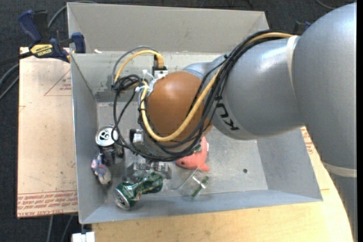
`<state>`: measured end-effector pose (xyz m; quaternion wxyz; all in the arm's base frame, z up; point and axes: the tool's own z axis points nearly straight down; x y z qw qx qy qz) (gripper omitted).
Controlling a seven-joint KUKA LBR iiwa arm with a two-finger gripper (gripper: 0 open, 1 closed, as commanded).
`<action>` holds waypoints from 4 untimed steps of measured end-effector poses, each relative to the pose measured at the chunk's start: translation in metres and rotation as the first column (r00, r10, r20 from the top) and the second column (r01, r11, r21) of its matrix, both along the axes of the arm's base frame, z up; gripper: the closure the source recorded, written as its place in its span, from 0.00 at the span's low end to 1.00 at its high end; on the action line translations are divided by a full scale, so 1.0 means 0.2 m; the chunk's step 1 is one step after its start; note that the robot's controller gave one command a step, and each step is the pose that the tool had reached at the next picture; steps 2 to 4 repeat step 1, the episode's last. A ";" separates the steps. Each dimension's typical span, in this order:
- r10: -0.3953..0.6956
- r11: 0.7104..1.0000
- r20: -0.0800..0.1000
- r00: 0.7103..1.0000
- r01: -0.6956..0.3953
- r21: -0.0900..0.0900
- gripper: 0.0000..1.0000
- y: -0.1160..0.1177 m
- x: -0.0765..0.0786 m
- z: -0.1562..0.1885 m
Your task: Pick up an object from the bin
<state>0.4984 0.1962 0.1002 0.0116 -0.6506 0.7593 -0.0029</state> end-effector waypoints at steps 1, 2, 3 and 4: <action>-0.119 0.993 -0.012 0.993 0.119 0.000 1.00 0.00 -0.01 0.25; -0.119 0.993 -0.012 0.993 0.119 0.000 1.00 0.00 -0.01 0.25; -0.119 0.993 -0.012 0.993 0.119 0.000 1.00 0.00 -0.01 0.25; -0.119 0.993 -0.012 0.993 0.119 0.000 1.00 0.00 -0.01 0.25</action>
Offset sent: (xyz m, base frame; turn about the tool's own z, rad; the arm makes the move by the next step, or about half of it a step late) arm -0.0108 0.0044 -0.0302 -0.2614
